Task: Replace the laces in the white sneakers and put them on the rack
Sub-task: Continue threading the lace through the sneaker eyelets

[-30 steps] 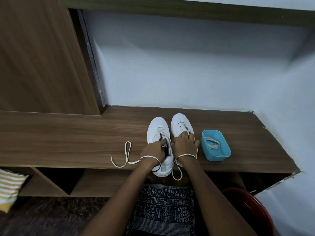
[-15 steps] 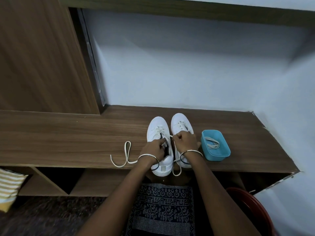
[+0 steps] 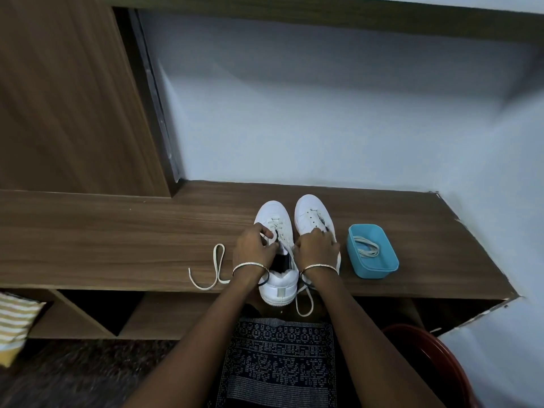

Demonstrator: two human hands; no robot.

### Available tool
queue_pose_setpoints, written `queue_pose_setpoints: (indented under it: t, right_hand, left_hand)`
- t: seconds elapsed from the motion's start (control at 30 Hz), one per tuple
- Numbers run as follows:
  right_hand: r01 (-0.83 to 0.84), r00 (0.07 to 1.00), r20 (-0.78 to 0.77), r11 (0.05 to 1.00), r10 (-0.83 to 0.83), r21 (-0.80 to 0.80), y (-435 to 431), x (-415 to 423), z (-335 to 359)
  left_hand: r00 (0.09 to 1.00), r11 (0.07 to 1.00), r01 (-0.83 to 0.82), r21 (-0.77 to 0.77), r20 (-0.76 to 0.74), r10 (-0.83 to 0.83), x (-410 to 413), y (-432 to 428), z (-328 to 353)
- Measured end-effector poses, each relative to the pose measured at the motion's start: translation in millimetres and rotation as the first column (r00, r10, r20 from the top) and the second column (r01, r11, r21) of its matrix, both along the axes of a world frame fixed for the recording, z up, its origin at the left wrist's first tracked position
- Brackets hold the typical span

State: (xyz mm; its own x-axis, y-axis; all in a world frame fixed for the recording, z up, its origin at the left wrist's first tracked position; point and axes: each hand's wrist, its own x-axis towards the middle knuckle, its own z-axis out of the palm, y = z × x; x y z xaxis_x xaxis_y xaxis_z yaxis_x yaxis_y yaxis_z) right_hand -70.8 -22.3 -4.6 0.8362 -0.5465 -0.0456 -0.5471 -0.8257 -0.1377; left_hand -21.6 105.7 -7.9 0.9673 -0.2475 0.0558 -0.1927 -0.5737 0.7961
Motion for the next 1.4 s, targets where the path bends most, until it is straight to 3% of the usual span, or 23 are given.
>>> queue_pose_setpoints:
  t: [0.1,0.27,0.33,0.43,0.53,0.63,0.7,0.77,0.87,1.03,1.13,1.2,1.4]
  right_hand:
    - [0.045,0.996,0.067,0.995,-0.051,0.086,0,-1,3]
    - [0.080,0.983,0.112,0.885,-0.147,0.458,-8,-4,22]
    - [0.072,0.967,0.140,0.752,-0.214,0.655,-14,-6,29]
    - [-0.028,0.915,0.198,0.435,-0.351,0.900,-18,-17,46]
    - [-0.101,0.904,0.220,0.316,-0.367,0.943,-18,-29,65]
    - [-0.167,0.884,0.252,0.236,-0.393,0.957,-22,-38,74]
    - [-0.215,0.869,0.267,0.167,-0.416,0.962,-25,-41,76]
    - [-0.274,0.825,0.279,0.085,-0.492,0.958,-29,-41,78]
    - [-0.297,0.801,0.292,0.076,-0.522,0.952,-36,-46,78]
    - [-0.222,0.961,0.224,0.028,-0.163,0.975,-13,-66,59]
    - [-0.233,0.973,0.232,-0.022,-0.014,0.972,3,-71,50]
    - [-0.270,0.961,0.269,0.000,0.063,0.963,6,-73,51]
    - [-0.272,0.962,0.272,0.065,0.022,0.960,-14,-80,50]
  left_hand:
    - [1.000,1.000,-0.011,0.011,0.011,0.011,-2,0,0]
    - [1.000,1.000,-0.009,0.010,0.000,0.009,-13,-5,-2]
    - [1.000,0.999,0.020,-0.030,0.023,-0.019,-19,-10,-1]
    - [0.995,0.991,0.097,-0.094,0.003,-0.097,-28,-18,7]
    - [0.973,0.959,0.187,-0.212,-0.094,-0.211,-34,-27,13]
    - [0.844,0.838,0.338,-0.428,-0.255,-0.471,-48,-30,21]
    - [0.773,0.767,0.383,-0.515,-0.275,-0.571,-58,-29,29]
    - [0.766,0.743,0.393,-0.542,-0.254,-0.590,-64,-24,39]
    - [0.793,0.711,0.273,-0.648,-0.267,-0.548,-63,-15,52]
    - [0.779,0.595,-0.015,-0.804,-0.383,-0.497,-53,-7,68]
    - [0.777,0.604,-0.105,-0.790,-0.444,-0.446,-42,-7,74]
    - [0.774,0.590,-0.174,-0.789,-0.480,-0.414,-32,-8,76]
    - [0.808,0.664,-0.220,-0.714,-0.515,-0.287,4,-3,68]
